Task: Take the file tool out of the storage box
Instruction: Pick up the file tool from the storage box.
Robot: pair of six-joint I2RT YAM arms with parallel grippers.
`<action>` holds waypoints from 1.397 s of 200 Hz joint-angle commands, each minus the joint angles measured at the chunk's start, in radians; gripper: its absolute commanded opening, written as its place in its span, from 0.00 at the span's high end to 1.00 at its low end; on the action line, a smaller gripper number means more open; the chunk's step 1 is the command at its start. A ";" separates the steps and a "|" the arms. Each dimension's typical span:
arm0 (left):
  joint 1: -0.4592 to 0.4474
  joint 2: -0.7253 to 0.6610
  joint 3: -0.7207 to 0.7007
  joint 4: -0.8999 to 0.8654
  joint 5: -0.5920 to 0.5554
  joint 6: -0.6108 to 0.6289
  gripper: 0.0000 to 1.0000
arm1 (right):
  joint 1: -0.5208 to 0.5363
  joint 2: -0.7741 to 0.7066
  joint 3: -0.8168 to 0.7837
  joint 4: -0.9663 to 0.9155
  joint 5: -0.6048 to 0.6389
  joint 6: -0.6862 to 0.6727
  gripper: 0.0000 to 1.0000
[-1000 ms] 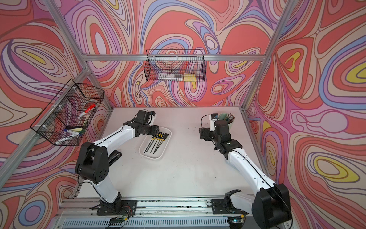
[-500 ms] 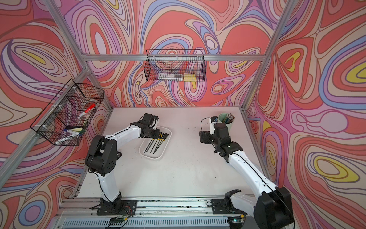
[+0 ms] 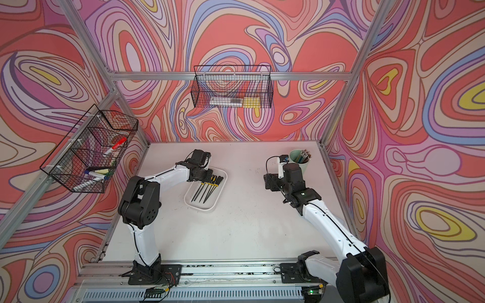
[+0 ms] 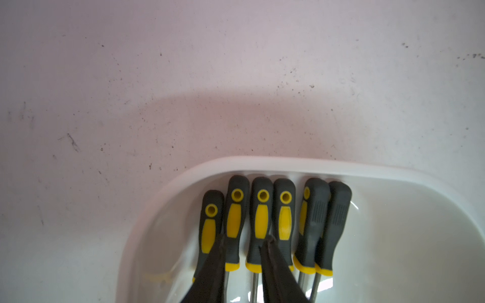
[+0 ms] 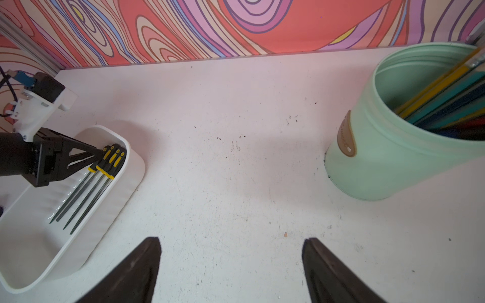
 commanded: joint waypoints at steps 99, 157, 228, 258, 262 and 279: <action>-0.005 0.101 0.090 -0.046 -0.060 0.022 0.78 | 0.007 -0.012 -0.015 0.004 0.012 0.004 0.14; -0.006 0.120 0.102 -0.091 -0.039 0.028 0.76 | 0.007 -0.009 -0.017 0.006 0.011 0.003 0.14; -0.025 0.185 0.187 -0.212 -0.064 0.023 0.74 | 0.009 -0.015 -0.026 0.010 0.015 0.003 0.14; -0.027 0.196 0.198 -0.221 -0.060 0.019 0.80 | 0.009 -0.016 -0.029 0.013 0.015 0.003 0.14; -0.028 0.196 0.198 -0.222 -0.058 0.017 0.81 | 0.009 -0.016 -0.029 0.013 0.015 0.003 0.14; -0.031 0.194 0.200 -0.221 -0.054 0.016 0.81 | 0.009 -0.016 -0.031 0.016 0.015 0.003 0.14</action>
